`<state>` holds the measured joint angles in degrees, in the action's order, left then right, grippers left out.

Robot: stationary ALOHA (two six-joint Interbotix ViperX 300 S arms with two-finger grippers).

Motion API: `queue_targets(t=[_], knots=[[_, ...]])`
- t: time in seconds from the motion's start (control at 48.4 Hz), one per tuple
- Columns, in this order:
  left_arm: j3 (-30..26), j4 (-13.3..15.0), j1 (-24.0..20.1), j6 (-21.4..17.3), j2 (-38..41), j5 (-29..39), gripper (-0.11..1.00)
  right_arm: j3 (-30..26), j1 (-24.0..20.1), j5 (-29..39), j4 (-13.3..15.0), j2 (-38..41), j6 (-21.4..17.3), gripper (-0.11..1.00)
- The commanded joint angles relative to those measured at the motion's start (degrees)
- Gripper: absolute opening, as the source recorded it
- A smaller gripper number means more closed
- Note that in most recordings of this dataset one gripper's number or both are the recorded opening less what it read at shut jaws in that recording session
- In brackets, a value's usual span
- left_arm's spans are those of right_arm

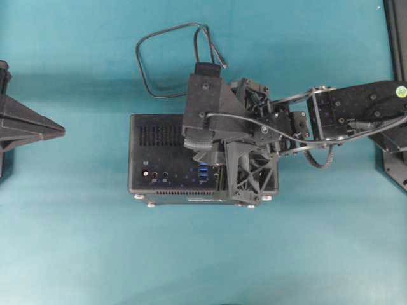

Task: Insert the USB into the PC box with both arms.

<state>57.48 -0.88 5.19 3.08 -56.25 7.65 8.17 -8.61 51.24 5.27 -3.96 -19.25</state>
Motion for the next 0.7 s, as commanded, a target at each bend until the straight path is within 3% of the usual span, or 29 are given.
queue_targets(t=[0.0, 0.186, 0.455, 0.682], knots=[[-1.76, -0.09, 0.00, 0.09, 0.35, -0.18, 0.00, -1.14, -1.23, 0.26, -0.53, -0.62, -0.44, 0.12], [-1.76, -0.18, 0.09, 0.09, 0.62, -0.18, 0.00, -1.67, -1.23, 0.35, -0.53, -0.70, -0.44, 0.23], [-1.76, -0.09, 0.00, 0.09, 0.62, -0.18, 0.00, -3.43, -1.23, 1.41, 0.00, -0.97, -0.53, 0.52], [-1.76, -0.09, 0.00, 0.18, 0.62, -0.26, 0.00, -4.66, -1.23, 3.69, 0.35, -0.97, -0.53, 0.57]])
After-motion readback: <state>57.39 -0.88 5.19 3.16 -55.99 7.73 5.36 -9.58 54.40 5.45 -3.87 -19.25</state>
